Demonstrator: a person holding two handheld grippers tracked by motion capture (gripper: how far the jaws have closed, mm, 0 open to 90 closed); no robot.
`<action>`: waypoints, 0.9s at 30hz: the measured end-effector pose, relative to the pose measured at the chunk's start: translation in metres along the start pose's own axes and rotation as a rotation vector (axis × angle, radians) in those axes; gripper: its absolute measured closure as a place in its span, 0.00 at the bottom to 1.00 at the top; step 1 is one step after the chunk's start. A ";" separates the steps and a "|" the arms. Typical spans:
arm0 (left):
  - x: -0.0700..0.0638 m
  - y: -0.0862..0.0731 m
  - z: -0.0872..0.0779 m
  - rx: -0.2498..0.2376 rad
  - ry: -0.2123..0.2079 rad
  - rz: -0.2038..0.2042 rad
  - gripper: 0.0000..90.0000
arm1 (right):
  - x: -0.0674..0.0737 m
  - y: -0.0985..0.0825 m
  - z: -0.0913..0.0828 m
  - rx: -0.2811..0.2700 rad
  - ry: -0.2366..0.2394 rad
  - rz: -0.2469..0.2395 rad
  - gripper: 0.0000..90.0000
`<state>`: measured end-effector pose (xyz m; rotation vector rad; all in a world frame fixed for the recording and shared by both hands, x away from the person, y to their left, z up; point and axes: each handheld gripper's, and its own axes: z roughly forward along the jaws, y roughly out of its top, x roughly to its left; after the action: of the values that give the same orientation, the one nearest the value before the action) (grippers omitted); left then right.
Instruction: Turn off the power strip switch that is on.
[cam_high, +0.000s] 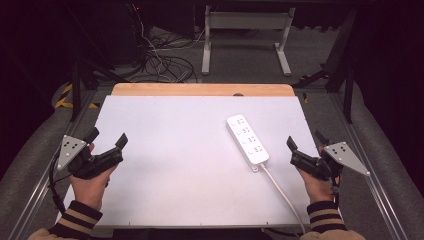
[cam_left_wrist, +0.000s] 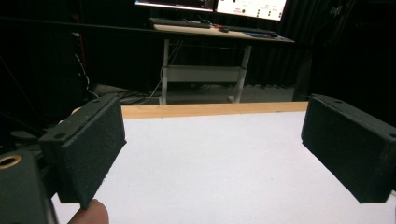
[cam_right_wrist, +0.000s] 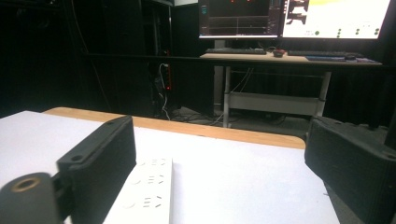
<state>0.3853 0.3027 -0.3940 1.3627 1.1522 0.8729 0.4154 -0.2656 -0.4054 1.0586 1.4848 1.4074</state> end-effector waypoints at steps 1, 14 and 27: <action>0.000 0.000 0.000 -0.001 -0.001 0.000 0.08 | 0.000 0.000 0.000 0.002 -0.002 -0.001 0.10; 0.001 0.000 -0.002 -0.003 0.006 0.000 0.08 | 0.000 -0.001 0.003 -0.003 -0.005 -0.006 0.08; 0.001 -0.001 -0.003 -0.001 0.008 0.000 0.07 | 0.001 -0.001 0.005 0.012 0.000 -0.003 0.09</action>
<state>0.3827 0.3043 -0.3944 1.3594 1.1575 0.8795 0.4203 -0.2632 -0.4067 1.0635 1.4959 1.3987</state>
